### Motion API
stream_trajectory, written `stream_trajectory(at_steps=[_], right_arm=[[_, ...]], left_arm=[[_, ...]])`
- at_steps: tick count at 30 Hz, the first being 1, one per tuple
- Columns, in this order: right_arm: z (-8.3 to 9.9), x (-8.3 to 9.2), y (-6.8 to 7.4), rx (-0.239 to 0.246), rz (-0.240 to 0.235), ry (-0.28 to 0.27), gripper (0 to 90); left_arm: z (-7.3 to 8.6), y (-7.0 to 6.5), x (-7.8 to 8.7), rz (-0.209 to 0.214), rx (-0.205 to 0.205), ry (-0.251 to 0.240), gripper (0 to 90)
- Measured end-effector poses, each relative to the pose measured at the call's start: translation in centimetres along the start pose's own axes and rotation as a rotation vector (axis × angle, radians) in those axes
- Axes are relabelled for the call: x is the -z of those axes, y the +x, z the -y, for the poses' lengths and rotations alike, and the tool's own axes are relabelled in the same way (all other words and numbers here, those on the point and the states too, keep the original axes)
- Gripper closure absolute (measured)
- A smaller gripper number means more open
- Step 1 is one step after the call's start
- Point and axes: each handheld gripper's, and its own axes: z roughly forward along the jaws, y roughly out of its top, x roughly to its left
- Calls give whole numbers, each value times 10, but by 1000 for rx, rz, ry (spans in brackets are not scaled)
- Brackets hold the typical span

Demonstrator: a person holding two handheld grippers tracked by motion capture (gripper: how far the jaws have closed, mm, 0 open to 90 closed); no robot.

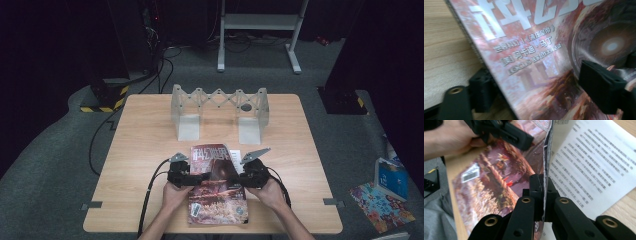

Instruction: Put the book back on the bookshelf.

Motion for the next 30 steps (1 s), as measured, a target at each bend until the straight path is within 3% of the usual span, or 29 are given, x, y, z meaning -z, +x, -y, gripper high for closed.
stream_trajectory(at_steps=[3, 7, 9, 11, 13, 17, 20, 26, 30], right_arm=[[2, -1, -3, -14, 11, 14, 889], [6, -4, -8, -77, 17, 38, 874], [7, -6, -10, -111, 20, 55, 856], [9, -10, -11, -127, 41, 78, 846], [10, -12, -11, -133, 56, 87, 839], [10, -12, -10, -140, 65, 89, 837], [9, -12, -8, -140, 70, 103, 839], [10, -15, -1, -47, 111, 91, 882], [11, -14, -3, -48, 110, 79, 861]], left_arm=[[0, 3, 2, 14, -1, 14, 324], [0, 4, 2, 18, -4, 19, 417], [2, -2, 0, -20, -73, 23, 459], [3, -6, -1, -27, -119, 31, 466], [3, -8, -2, -34, -137, 31, 474], [3, -5, -1, -17, -131, 38, 497], [2, -2, -1, -1, -87, 40, 570], [2, -1, -1, 9, -65, 41, 604], [2, -1, -1, 8, -40, 41, 636]])
